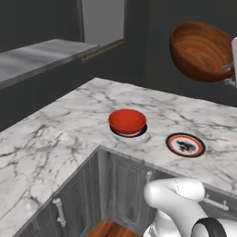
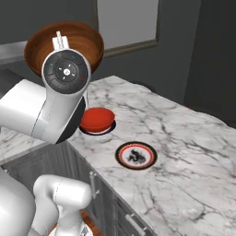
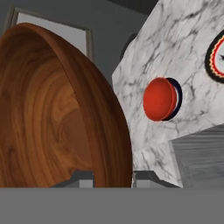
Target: Move the bowls from the cabinet to the plates on the dining table.
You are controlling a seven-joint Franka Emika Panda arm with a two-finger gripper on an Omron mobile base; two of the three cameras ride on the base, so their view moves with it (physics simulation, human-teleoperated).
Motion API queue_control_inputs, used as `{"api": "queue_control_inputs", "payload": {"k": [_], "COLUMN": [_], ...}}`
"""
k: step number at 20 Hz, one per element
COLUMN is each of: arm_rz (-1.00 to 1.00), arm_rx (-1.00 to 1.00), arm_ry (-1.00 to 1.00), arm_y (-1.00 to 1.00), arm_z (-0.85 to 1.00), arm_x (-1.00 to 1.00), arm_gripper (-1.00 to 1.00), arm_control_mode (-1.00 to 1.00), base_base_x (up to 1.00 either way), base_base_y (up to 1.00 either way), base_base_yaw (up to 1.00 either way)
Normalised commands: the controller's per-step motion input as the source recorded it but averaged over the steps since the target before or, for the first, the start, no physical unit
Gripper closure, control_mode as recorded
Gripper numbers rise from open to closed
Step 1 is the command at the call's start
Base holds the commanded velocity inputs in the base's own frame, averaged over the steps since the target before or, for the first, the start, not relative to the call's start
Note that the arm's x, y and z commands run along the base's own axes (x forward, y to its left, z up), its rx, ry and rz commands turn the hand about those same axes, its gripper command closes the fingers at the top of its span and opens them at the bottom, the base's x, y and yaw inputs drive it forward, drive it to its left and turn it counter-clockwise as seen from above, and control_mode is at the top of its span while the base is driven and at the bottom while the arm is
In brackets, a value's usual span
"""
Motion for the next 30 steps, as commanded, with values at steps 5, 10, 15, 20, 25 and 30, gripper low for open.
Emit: {"api": "queue_control_inputs", "payload": {"k": [5,10,15,20,25,30], "arm_rz": [0.0,0.0,0.0,0.0,0.0,0.0], "arm_rx": [0.0,0.0,0.0,0.0,0.0,0.0], "arm_ry": [0.0,0.0,0.0,0.0,0.0,0.0], "arm_y": [0.0,0.0,0.0,0.0,0.0,0.0], "arm_z": [0.0,0.0,0.0,0.0,0.0,0.0], "arm_x": [0.0,0.0,0.0,0.0,0.0,0.0], "arm_gripper": [1.0,1.0,1.0,1.0,1.0,1.0], "arm_control_mode": [1.0,1.0,1.0,1.0,1.0,1.0], "base_base_x": [0.0,0.0,0.0,0.0,0.0,0.0], "base_base_y": [0.0,0.0,0.0,0.0,0.0,0.0], "base_base_yaw": [-0.25,-0.25,-0.25,-0.25,-0.25,-0.25]}}
